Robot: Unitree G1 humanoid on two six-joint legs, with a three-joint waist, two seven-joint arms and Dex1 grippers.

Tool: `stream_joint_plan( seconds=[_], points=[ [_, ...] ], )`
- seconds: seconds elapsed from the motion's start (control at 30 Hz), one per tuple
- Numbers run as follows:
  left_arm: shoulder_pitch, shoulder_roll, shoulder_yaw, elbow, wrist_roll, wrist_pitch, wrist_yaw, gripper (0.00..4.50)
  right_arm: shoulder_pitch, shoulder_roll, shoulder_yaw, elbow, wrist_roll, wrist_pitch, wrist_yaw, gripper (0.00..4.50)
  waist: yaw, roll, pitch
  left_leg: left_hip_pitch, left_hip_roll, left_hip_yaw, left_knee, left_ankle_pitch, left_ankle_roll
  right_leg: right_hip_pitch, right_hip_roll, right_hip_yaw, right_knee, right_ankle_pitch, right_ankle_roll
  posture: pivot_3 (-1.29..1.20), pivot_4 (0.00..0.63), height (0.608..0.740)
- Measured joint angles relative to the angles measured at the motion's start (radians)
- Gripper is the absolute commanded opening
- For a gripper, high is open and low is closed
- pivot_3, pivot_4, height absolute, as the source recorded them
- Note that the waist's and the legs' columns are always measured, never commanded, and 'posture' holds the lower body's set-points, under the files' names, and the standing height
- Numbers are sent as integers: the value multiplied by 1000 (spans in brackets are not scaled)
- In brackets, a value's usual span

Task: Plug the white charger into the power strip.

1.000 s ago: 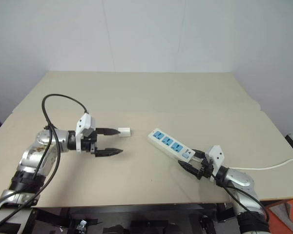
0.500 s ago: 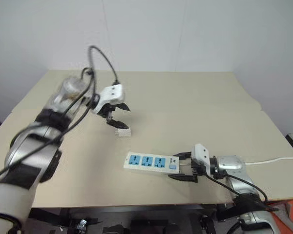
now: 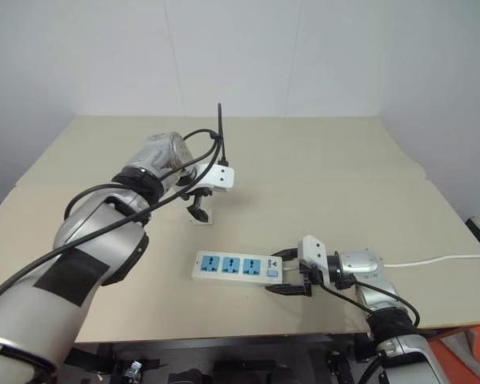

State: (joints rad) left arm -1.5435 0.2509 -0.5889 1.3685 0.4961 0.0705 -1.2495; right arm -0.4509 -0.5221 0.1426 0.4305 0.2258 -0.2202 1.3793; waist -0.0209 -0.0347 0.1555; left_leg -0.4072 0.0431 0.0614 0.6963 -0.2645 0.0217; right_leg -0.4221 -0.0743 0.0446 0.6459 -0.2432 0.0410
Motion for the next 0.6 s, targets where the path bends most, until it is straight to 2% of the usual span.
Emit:
stream_joint_plan(
  seconds=[0.6],
  points=[
    [64, -36, 43, 21, 43, 41, 85, 4500, 44, 2, 13, -97, -18, 57, -82, 3452, 0, 0, 0, 1, 0, 0, 0, 0, 0, 0, 0, 0, 0, 0, 0, 0, 150, 740]
  ],
)
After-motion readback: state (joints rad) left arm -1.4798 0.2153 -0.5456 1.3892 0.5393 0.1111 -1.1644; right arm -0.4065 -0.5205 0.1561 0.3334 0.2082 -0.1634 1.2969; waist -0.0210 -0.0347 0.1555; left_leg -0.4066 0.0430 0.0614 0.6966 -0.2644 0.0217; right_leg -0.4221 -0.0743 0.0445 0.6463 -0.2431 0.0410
